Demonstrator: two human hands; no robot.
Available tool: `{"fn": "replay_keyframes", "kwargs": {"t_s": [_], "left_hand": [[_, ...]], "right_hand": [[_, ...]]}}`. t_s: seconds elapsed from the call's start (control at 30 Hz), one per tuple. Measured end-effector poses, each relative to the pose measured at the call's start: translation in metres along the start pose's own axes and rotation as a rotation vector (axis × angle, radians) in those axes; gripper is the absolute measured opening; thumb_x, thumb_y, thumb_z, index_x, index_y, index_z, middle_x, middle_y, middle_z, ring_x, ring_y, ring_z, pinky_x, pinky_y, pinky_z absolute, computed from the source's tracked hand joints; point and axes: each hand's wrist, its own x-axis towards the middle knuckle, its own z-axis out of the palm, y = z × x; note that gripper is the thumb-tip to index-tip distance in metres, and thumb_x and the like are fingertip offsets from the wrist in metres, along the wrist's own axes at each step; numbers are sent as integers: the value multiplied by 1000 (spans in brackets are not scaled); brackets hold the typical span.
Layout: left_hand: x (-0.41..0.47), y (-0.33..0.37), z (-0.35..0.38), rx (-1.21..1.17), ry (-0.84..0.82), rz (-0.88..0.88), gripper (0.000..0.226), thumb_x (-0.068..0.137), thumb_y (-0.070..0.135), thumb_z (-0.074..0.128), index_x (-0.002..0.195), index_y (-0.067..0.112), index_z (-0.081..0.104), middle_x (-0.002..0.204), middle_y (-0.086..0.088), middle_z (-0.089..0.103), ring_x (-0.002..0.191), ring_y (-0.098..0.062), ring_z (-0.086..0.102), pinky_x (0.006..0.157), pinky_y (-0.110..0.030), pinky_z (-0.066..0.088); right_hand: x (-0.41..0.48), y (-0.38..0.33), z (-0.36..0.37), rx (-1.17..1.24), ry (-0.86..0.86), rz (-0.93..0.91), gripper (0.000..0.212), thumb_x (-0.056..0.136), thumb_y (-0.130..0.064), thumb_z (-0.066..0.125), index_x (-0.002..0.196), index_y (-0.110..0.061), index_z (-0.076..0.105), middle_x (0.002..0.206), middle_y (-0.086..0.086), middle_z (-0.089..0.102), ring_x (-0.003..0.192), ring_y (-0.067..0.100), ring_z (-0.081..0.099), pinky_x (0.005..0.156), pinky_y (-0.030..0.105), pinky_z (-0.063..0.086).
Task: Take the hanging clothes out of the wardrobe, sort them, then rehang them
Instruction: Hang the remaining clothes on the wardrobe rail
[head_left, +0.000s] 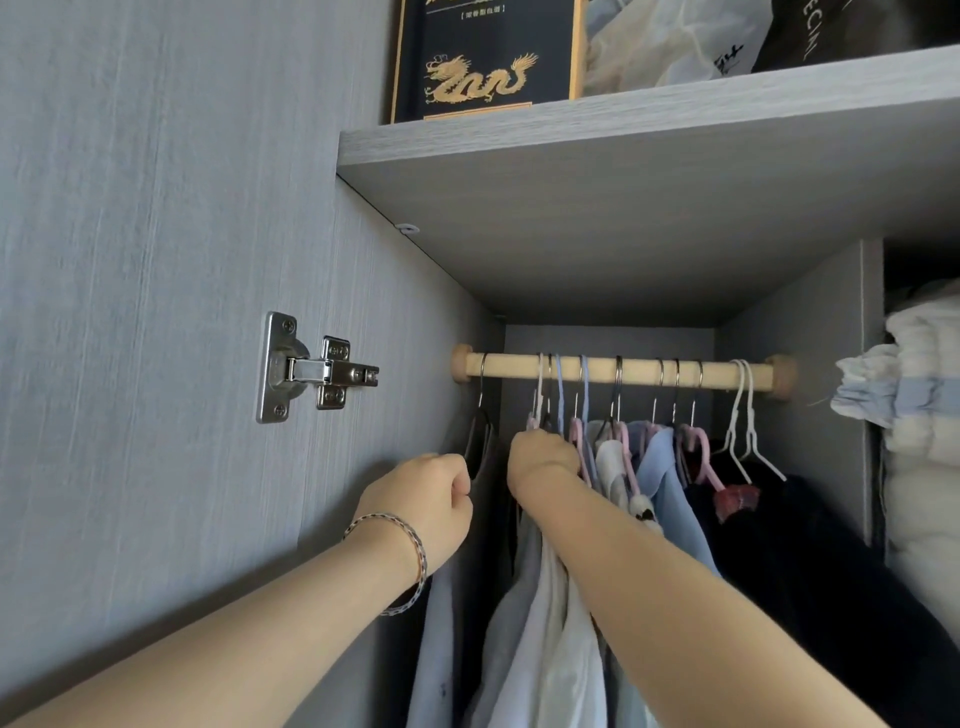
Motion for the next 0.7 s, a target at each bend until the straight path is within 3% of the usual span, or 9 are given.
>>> {"fn": "replay_keyframes", "kwargs": {"t_s": [0.23, 0.33, 0.43, 0.53, 0.63, 0.7], "left_hand": [[-3, -1, 3, -5, -29, -41, 16, 91, 17, 44, 94, 24, 58, 96, 8, 60, 82, -15, 53, 70, -25, 44], [0, 0, -1, -11, -12, -47, 18, 90, 17, 44, 95, 23, 60, 97, 8, 62, 85, -16, 56, 71, -26, 44], [0, 0, -3, 3, -10, -45, 18, 90, 16, 44, 94, 23, 60, 96, 8, 62, 82, -16, 55, 71, -27, 45], [-1, 0, -5, 0, -7, -47, 17, 91, 17, 44, 95, 22, 60, 94, 8, 61, 84, -17, 57, 75, -29, 49], [-1, -3, -4, -14, 26, -74, 15, 90, 18, 46, 92, 22, 60, 93, 8, 62, 88, -18, 60, 77, -30, 51], [-2, -6, -1, -36, 40, -100, 14, 90, 16, 47, 88, 21, 60, 91, 4, 63, 86, -19, 61, 75, -32, 52]], "right_hand": [[-13, 20, -7, 39, 33, -1, 30, 90, -9, 48, 119, -6, 57, 121, 13, 59, 109, 27, 59, 80, 30, 47], [-17, 21, -6, 181, 1, -5, 42, 87, -11, 51, 129, -9, 48, 121, 12, 58, 109, 28, 58, 78, 29, 46], [-16, 17, -7, 215, -37, 21, 49, 87, -10, 50, 136, -9, 41, 124, 13, 56, 113, 29, 55, 82, 32, 46], [-21, 1, -7, 39, -59, 65, 51, 88, -16, 51, 136, -7, 39, 131, 17, 50, 121, 35, 47, 98, 46, 42], [-27, -19, -8, -243, 142, -15, 50, 93, -27, 45, 138, -7, 38, 139, 19, 42, 136, 42, 21, 108, 65, 11], [-27, -30, -8, -46, 196, -144, 48, 97, -37, 36, 137, -10, 38, 137, 19, 43, 135, 39, 24, 110, 58, 14]]}}
